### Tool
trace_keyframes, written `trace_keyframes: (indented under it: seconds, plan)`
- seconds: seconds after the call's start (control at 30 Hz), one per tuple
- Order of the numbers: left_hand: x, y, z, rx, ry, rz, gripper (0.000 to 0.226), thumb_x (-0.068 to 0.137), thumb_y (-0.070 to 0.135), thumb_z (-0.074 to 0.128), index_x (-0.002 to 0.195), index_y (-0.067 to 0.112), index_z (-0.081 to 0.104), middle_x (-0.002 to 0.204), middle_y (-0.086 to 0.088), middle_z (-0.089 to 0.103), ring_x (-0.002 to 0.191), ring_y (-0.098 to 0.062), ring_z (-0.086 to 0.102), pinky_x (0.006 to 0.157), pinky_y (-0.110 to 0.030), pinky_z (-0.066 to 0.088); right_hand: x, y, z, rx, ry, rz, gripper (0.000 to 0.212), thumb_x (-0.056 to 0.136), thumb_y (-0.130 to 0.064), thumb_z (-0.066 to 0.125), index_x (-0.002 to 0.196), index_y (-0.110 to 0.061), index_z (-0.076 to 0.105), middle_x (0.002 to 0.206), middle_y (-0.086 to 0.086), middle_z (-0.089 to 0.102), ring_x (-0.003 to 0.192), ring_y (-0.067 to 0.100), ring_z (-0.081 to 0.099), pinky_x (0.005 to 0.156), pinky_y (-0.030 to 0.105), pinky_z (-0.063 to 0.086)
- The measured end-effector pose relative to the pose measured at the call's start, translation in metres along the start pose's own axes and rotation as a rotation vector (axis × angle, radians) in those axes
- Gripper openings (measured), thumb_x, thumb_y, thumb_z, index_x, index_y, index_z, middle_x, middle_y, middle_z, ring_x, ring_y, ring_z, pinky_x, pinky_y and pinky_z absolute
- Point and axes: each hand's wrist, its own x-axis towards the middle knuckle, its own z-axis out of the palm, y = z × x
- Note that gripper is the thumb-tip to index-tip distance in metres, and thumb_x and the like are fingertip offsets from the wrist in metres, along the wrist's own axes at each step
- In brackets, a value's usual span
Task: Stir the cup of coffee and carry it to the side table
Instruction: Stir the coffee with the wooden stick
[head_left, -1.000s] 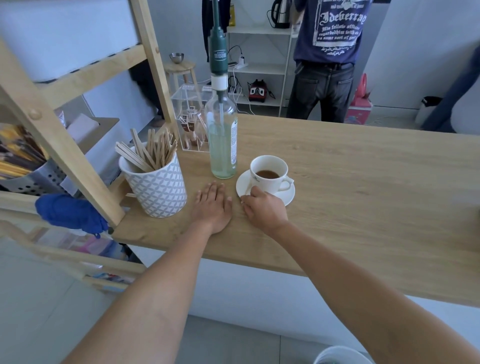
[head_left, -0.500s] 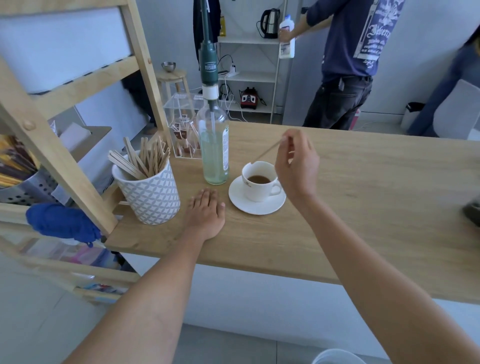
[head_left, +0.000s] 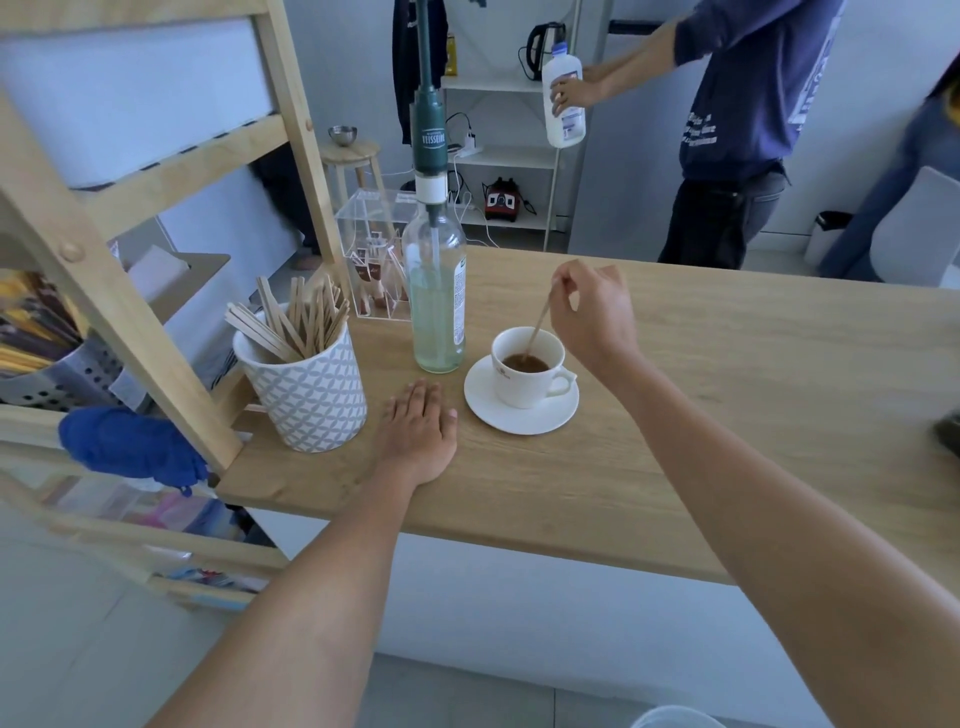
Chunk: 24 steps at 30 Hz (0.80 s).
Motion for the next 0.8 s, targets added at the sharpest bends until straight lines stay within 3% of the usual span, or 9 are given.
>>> trace_keyframes:
  seconds: [0.17, 0.27, 0.57, 0.8]
  plan:
    - [0.0, 0.0, 0.002, 0.005, 0.007, 0.0, 0.059, 0.102, 0.039, 0.012, 0.155, 0.014, 0.009, 0.164, -0.005, 0.002, 0.151, -0.018, -0.003, 0.122, -0.039, -0.002, 0.01, -0.002, 0.001, -0.07, 0.021, -0.026, 0.02, 0.085, -0.01, 0.047, 0.082, 0.0, 0.064, 0.079, 0.01, 0.07, 0.088, 0.031, 0.055, 0.069, 0.031, 0.04]
    - [0.001, 0.0, 0.003, -0.006, 0.018, -0.002, 0.059, 0.102, 0.039, 0.013, 0.155, 0.014, 0.01, 0.164, -0.004, 0.005, 0.151, -0.018, -0.002, 0.122, -0.039, -0.001, 0.014, -0.007, 0.004, 0.018, -0.016, 0.006, 0.02, 0.082, -0.008, 0.049, 0.078, 0.003, 0.064, 0.072, 0.016, 0.069, 0.077, 0.032, 0.06, 0.066, 0.038, 0.05]
    - [0.002, -0.002, 0.004, -0.001, 0.026, 0.002, 0.059, 0.101, 0.039, 0.013, 0.155, 0.015, 0.01, 0.163, -0.004, 0.006, 0.151, -0.018, -0.001, 0.122, -0.039, -0.001, 0.019, -0.005, 0.005, -0.079, 0.02, 0.139, 0.022, 0.087, -0.013, 0.045, 0.086, -0.003, 0.064, 0.081, 0.011, 0.069, 0.093, 0.03, 0.054, 0.073, 0.04, 0.048]
    - [0.001, -0.001, 0.004, 0.002, 0.018, 0.001, 0.059, 0.101, 0.04, 0.012, 0.155, 0.015, 0.009, 0.164, -0.004, 0.004, 0.151, -0.018, -0.002, 0.122, -0.039, -0.002, 0.022, -0.008, 0.002, -0.023, -0.077, 0.159, 0.024, 0.086, -0.014, 0.047, 0.082, 0.0, 0.065, 0.081, 0.013, 0.07, 0.085, 0.03, 0.058, 0.076, 0.037, 0.047]
